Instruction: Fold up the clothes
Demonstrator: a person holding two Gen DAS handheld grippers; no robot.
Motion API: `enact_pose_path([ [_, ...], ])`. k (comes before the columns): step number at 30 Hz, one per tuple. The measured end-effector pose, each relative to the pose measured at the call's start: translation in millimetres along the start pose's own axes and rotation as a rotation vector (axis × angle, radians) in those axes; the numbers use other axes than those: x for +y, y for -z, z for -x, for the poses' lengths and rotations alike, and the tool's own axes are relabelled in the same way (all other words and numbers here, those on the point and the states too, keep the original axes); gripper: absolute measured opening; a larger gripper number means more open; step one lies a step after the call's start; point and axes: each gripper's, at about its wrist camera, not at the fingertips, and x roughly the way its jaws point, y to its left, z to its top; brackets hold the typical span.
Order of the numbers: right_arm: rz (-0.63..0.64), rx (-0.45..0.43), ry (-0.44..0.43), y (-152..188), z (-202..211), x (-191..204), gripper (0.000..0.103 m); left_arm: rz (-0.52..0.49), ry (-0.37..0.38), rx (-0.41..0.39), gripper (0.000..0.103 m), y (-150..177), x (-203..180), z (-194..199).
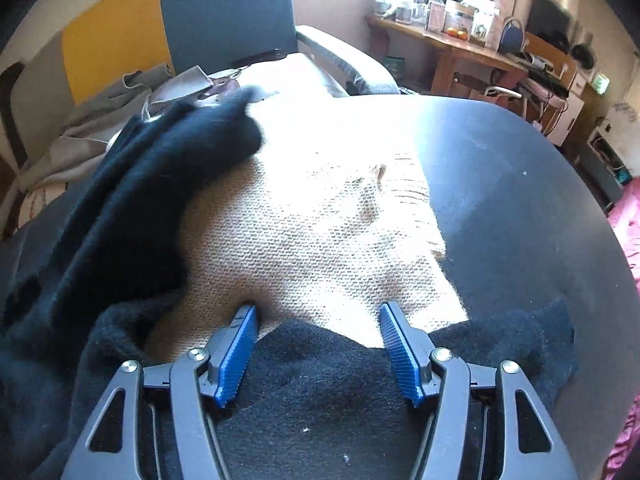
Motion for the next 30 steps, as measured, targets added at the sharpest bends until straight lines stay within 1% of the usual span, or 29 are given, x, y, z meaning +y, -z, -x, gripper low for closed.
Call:
enact_pose_path([
  [1, 0.001, -0.013, 0.002, -2.7, 6.0, 1.4, 0.062, -0.005, 0.000, 0.000, 0.018, 3.2, 1.6, 4.7],
  [2, 0.005, -0.047, 0.009, -5.0, 17.7, 4.2, 0.062, 0.000, 0.007, -0.010, 0.019, 4.7, 4.5, 9.8],
  [4, 0.015, -0.121, 0.017, -9.2, 42.9, 12.1, 0.062, 0.007, 0.009, -0.064, 0.021, 2.3, 11.5, 22.6],
  [5, 0.024, -0.157, -0.011, -10.6, 56.7, 21.6, 0.062, -0.003, -0.014, -0.092, 0.021, 0.9, 14.0, 26.7],
  [6, 0.037, -0.180, -0.063, -12.3, 66.8, 33.2, 0.062, -0.012, -0.036, -0.117, 0.022, -0.7, 16.4, 30.4],
  [8, 0.066, -0.215, -0.169, -15.8, 83.8, 58.6, 0.062, -0.020, -0.057, -0.121, 0.022, -6.7, 20.7, 28.8],
  [9, 0.090, -0.214, -0.223, -17.9, 85.8, 75.8, 0.062, -0.025, -0.063, -0.121, 0.022, -8.7, 21.9, 27.1],
  [10, 0.111, -0.206, -0.264, -19.7, 84.8, 92.4, 0.062, -0.044, -0.081, -0.115, 0.022, -11.4, 23.9, 21.4],
  [12, 0.147, -0.171, -0.314, -22.5, 74.7, 124.4, 0.060, -0.079, -0.127, -0.098, 0.022, -13.5, 24.4, 12.1],
  [13, 0.160, -0.146, -0.325, -23.7, 66.7, 139.1, 0.059, -0.094, -0.142, -0.089, 0.022, -11.2, 24.5, 8.0],
  [15, 0.170, -0.080, -0.307, -25.5, 42.3, 164.8, 0.042, -0.103, -0.145, -0.081, 0.023, -2.4, 27.6, 1.9],
  [17, 0.171, -0.015, -0.280, -24.1, 16.6, 179.7, 0.040, -0.099, -0.138, -0.081, 0.023, 6.2, 32.0, -3.0],
  [19, 0.168, 0.050, -0.249, -21.4, -9.6, 190.2, 0.040, -0.057, -0.109, -0.089, 0.024, 13.4, 41.5, -1.2],
  [20, 0.170, 0.067, -0.240, -20.9, -17.9, 194.8, 0.040, -0.036, -0.095, -0.093, 0.025, 17.0, 46.2, -0.3],
  [23, 0.193, 0.052, -0.239, -22.7, -21.9, 206.4, 0.038, 0.045, -0.062, -0.101, 0.033, 27.8, 62.1, 1.9],
  [25, 0.209, 0.043, -0.238, -24.0, -24.6, 214.1, 0.035, 0.103, -0.051, -0.102, 0.035, 34.0, 71.8, 4.1],
  [27, 0.222, 0.034, -0.242, -25.3, -27.0, 222.1, 0.029, 0.136, -0.071, -0.105, 0.036, 43.0, 77.0, 7.4],
  [30, 0.223, 0.027, -0.275, -28.8, -29.1, 241.6, 0.029, 0.179, -0.106, -0.104, 0.040, 54.6, 84.7, 11.6],
])
